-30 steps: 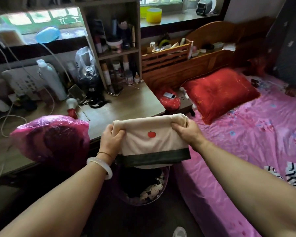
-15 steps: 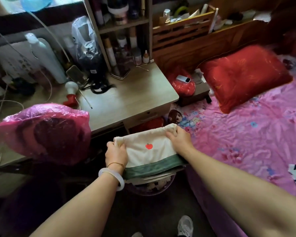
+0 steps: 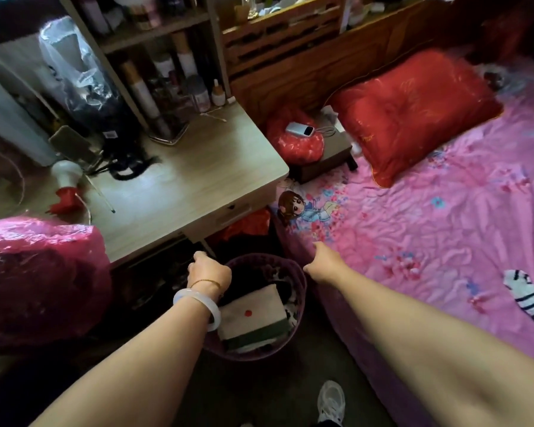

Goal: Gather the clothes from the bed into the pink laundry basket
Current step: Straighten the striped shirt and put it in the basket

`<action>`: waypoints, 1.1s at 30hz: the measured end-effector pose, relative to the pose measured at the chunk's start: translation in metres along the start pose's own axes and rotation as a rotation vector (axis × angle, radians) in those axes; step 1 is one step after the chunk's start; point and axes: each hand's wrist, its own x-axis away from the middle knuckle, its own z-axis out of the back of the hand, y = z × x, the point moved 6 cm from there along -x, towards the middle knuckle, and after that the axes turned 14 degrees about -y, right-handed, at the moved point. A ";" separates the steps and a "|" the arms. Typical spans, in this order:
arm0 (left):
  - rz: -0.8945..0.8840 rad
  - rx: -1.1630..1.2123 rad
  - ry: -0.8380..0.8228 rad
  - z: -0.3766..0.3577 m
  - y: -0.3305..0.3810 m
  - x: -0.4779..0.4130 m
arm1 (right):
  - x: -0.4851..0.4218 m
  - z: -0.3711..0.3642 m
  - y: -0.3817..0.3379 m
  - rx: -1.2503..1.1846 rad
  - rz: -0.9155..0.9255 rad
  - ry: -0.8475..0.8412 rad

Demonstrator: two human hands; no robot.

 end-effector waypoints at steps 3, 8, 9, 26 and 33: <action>-0.085 -0.082 -0.031 -0.021 0.039 0.001 | -0.001 0.026 0.021 -0.014 0.016 0.038; -0.211 -0.247 -0.076 -0.075 0.106 0.007 | -0.007 0.066 0.075 -0.138 0.006 0.078; -0.230 -0.280 -0.079 -0.087 0.118 0.008 | -0.008 0.073 0.088 -0.154 -0.003 0.084; -0.859 -0.656 -0.406 -0.452 0.351 0.046 | 0.005 0.201 0.474 -0.426 -0.502 0.474; -0.968 -0.757 -0.542 -0.546 0.343 0.049 | -0.015 0.217 0.571 -0.178 -0.739 0.408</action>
